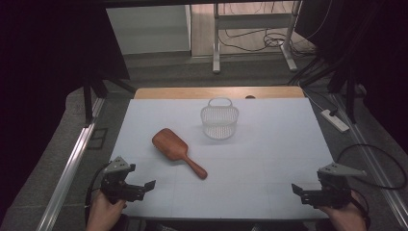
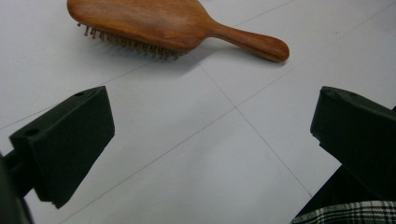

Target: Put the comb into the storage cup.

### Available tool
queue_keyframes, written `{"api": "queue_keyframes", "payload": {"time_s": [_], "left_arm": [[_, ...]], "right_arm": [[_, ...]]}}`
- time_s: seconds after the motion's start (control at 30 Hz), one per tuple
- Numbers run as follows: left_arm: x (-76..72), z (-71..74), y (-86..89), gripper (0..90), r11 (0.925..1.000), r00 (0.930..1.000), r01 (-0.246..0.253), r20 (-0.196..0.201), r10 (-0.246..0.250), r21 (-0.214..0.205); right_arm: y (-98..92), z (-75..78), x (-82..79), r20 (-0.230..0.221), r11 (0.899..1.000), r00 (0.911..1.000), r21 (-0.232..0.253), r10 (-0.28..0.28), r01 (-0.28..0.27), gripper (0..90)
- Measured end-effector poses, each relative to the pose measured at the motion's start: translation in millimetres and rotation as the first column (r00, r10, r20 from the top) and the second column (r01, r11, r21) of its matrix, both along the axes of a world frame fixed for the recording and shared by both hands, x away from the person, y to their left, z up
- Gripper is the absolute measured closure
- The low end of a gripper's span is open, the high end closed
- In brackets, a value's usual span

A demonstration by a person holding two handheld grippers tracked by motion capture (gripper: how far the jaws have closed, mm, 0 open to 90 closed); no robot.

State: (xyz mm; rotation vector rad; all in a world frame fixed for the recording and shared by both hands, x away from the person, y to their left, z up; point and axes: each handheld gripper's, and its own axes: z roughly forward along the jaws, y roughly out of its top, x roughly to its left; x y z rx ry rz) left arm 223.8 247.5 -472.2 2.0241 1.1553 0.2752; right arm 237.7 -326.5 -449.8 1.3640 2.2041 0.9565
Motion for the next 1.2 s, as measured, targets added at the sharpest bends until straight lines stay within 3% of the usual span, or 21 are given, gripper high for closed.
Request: {"api": "queue_keyframes", "payload": {"time_s": [0.2, 0.53, 1.2], "left_arm": [[7.8, -0.9, -2.7, 0.0, 0.9995, 0.9999, 0.014, -0.002, -0.014, 0.029], [23.3, 1.7, -8.5, 0.0, 0.9996, 0.9994, 0.029, -0.018, -0.029, 0.002], [49.1, 2.8, -35.1, 0.0, 0.9957, 0.9947, 0.092, -0.047, -0.092, -0.001]], "right_arm": [[-0.3, 0.1, -0.1, 0.001, 1.0, 1.0, 0.002, 0.001, -0.001, 0.0], [-0.2, -0.2, 0.2, -0.002, 1.0, 1.0, 0.001, 0.006, -0.006, 0.0], [0.9, -0.5, 0.3, -0.005, 1.0, 0.9998, -0.008, 0.018, -0.018, 0.0]]}}
